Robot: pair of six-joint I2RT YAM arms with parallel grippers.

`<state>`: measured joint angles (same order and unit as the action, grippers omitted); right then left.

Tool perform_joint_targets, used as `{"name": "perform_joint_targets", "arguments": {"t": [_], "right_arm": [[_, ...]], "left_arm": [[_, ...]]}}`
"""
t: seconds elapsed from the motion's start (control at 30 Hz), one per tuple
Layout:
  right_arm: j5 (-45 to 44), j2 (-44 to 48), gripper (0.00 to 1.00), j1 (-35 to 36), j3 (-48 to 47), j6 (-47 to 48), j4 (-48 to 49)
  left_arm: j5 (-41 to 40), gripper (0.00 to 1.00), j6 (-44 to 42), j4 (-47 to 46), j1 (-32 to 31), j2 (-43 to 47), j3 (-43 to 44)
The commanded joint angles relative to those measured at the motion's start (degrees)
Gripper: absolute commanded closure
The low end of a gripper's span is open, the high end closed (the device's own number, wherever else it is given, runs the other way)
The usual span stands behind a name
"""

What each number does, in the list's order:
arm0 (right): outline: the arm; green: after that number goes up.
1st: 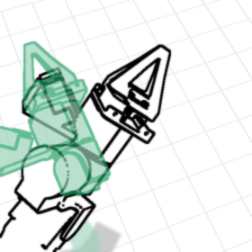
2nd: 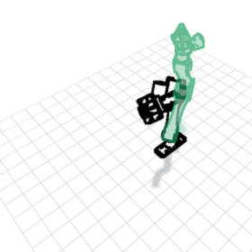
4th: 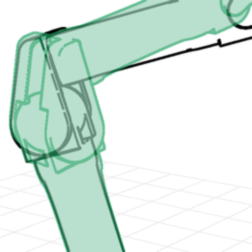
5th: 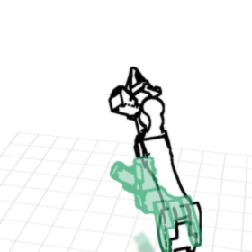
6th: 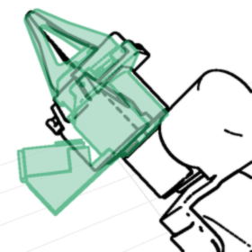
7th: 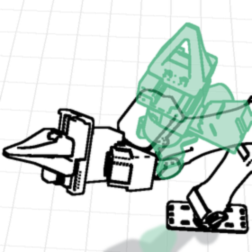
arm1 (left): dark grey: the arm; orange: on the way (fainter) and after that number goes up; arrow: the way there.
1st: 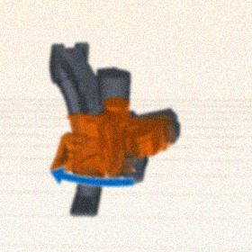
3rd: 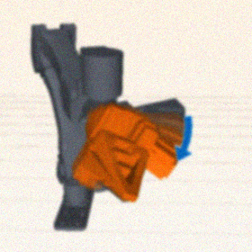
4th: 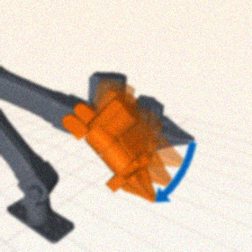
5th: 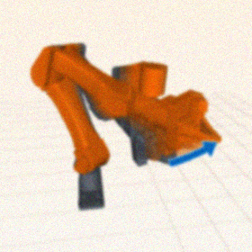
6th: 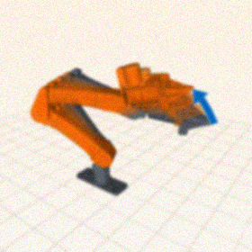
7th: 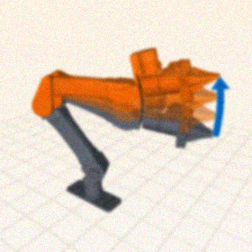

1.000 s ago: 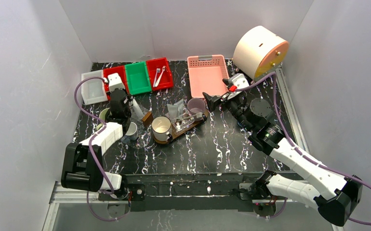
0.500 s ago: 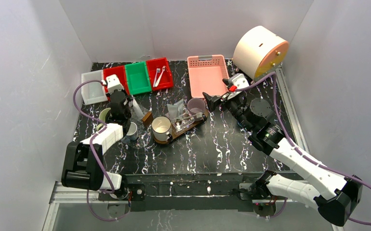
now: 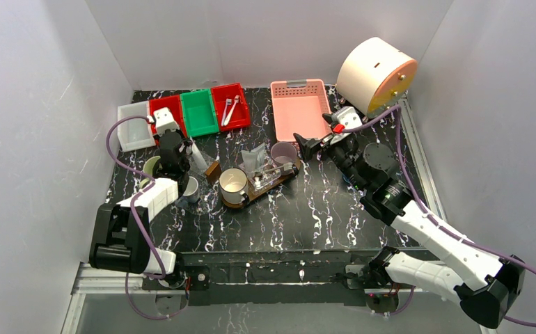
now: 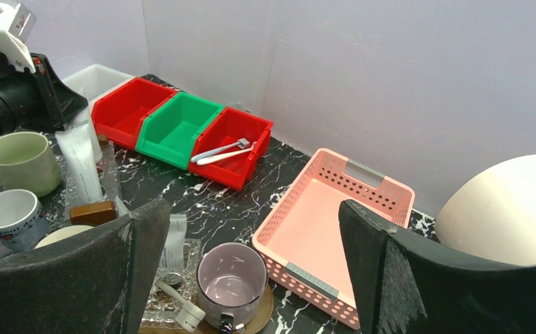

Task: Prepare toiletry sets of a toothbrush and toothpaste on the tray
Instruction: Place the toothpaste in the toothpaste holder.

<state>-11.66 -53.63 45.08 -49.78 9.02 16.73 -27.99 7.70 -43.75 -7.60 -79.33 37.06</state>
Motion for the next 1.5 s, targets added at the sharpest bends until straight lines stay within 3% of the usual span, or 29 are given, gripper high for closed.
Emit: {"name": "perform_joint_targets", "arguments": {"t": [0.0,0.13,0.53,0.9,1.2,1.47], "right_arm": [[-0.09,1.76,0.01,0.01,0.34,0.13,3.22],[-0.03,1.86,0.01,0.01,0.26,0.17,3.22],[-0.44,1.67,0.01,0.01,0.19,0.3,2.86],[-0.07,1.81,0.01,0.01,0.03,0.14,2.72],[-0.19,1.46,0.01,0.01,0.12,-0.27,2.93],[-0.69,1.76,0.01,0.01,0.29,-0.36,3.11]], "left_arm": [[-0.27,0.94,-1.12,0.9,0.12,-0.96,-1.1],[-0.14,0.89,-1.38,0.94,0.08,-0.85,-0.94],[-0.06,0.57,-0.76,3.66,0.04,1.4,0.46],[-0.95,0.35,-0.01,10.29,0.04,5.72,3.92],[-0.6,0.31,-0.36,24.95,0.04,7.79,13.5],[12.65,0.3,2.91,44.02,0.04,1.37,31.85]]}}
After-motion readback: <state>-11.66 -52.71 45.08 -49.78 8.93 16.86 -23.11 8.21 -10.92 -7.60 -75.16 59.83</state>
